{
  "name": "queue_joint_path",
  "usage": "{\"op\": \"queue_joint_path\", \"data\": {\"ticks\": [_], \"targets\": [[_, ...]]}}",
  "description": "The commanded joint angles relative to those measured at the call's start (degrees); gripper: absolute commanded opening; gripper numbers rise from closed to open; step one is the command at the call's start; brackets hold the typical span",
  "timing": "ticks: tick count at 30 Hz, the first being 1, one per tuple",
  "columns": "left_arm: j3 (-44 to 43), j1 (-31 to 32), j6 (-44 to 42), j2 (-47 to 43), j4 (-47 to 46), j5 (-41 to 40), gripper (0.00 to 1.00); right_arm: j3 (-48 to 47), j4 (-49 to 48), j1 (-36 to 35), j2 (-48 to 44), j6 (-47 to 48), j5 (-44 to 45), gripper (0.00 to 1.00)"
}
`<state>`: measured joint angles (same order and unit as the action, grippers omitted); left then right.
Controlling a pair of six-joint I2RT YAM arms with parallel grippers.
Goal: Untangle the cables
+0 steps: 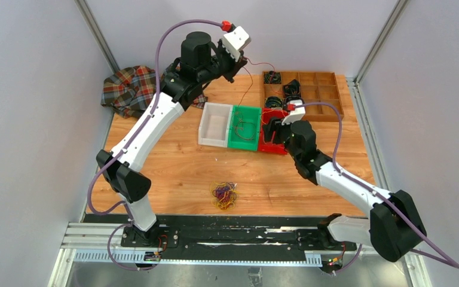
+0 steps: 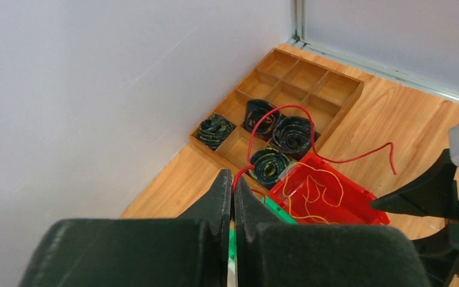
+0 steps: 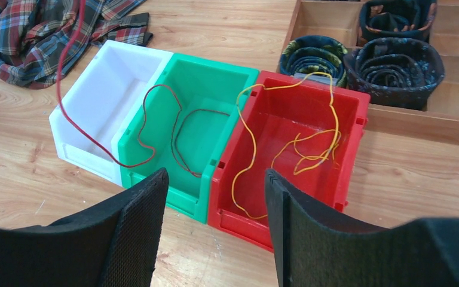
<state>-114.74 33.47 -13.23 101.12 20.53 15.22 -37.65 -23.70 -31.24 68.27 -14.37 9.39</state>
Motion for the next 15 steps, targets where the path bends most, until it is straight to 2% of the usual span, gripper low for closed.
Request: {"op": "queue_joint_path", "data": {"ticks": [1, 5, 10, 15], "targets": [[0.15, 0.10, 4.25, 2.14, -3.69, 1.82, 0.00, 2.42, -0.25, 0.32, -3.32, -0.21, 3.44, 0.60], [3.46, 0.01, 1.43, 1.82, -5.25, -1.37, 0.00, 3.66, 0.13, 0.27, -5.52, -0.21, 4.47, 0.59], [14.30, -0.08, -4.97, -0.70, -8.21, -9.09, 0.00, 3.56, 1.17, 0.30, -6.71, -0.04, 5.02, 0.58], [21.32, -0.08, -7.90, -2.11, -8.15, -10.59, 0.00, 4.21, 1.62, 0.30, -7.25, -1.10, 5.48, 0.56]]}}
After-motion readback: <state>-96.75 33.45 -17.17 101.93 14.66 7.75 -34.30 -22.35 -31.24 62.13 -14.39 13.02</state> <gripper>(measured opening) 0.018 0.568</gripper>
